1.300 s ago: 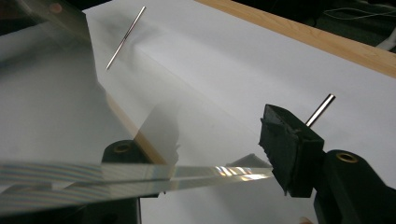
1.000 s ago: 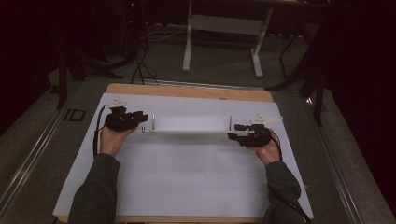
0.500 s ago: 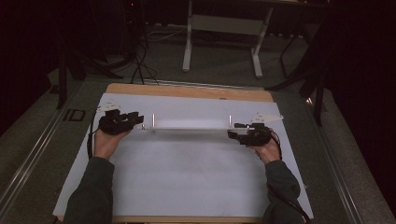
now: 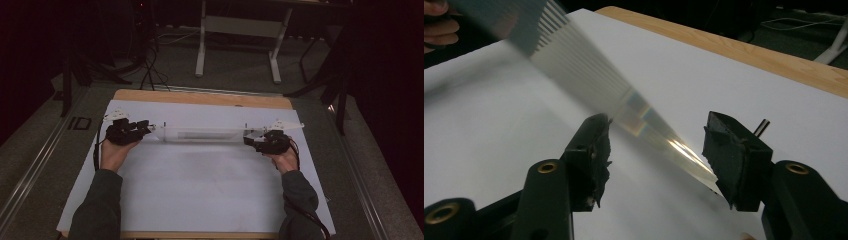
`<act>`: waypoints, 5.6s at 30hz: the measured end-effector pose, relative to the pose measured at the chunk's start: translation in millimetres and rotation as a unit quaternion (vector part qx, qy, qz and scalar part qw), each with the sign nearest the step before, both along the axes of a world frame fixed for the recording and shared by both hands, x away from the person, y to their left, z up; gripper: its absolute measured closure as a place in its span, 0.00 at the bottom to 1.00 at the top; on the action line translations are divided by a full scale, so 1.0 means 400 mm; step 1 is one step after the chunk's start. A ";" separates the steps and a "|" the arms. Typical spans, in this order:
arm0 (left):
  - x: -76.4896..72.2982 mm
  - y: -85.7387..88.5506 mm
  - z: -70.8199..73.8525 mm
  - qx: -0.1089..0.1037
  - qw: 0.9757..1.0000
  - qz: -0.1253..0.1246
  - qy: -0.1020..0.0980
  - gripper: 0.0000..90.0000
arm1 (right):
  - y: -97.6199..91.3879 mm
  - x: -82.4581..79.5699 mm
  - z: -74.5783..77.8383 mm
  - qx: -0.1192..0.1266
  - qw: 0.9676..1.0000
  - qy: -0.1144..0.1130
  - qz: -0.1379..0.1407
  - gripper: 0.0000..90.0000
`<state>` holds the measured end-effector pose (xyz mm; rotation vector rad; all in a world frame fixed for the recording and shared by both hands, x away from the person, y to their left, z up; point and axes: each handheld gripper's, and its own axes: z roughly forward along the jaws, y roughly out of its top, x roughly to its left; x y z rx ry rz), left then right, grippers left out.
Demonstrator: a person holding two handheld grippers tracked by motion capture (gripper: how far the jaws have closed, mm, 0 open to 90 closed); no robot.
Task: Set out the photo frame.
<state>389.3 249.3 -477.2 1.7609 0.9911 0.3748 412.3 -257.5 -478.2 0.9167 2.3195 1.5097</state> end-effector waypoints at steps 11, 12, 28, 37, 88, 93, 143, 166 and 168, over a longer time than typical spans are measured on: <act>-0.005 0.005 0.000 -0.002 1.000 -0.004 -0.008 0.68 | 0.002 0.008 0.002 0.007 1.000 -0.003 -0.008 0.49; -0.005 0.006 0.000 -0.001 1.000 -0.004 -0.009 0.68 | 0.002 0.009 0.002 0.007 1.000 -0.004 -0.008 0.49; -0.014 0.006 -0.001 0.002 0.999 -0.022 -0.024 0.68 | 0.004 0.023 0.007 0.012 1.000 -0.003 -0.016 0.50; -0.026 0.007 -0.006 0.007 0.998 -0.044 -0.032 0.68 | 0.005 0.031 0.010 0.013 1.000 -0.003 -0.017 0.50; 0.012 -0.100 0.004 0.028 0.997 -0.022 -0.065 0.65 | 0.021 0.045 0.006 0.025 0.997 -0.031 -0.061 0.51; 0.005 -0.120 0.009 0.062 0.995 -0.002 -0.079 0.65 | 0.024 0.046 0.008 0.022 0.997 -0.035 -0.065 0.52; -0.006 -0.139 0.022 0.035 0.998 0.032 -0.039 0.62 | 0.028 0.015 0.018 0.011 0.996 -0.034 -0.086 0.56; -0.097 -0.139 0.026 0.028 0.999 0.031 -0.028 0.62 | 0.016 -0.066 0.012 0.019 0.997 -0.039 -0.071 0.57; -0.098 -0.140 0.029 0.029 0.999 0.033 -0.028 0.62 | 0.016 -0.068 0.013 0.020 0.997 -0.039 -0.071 0.57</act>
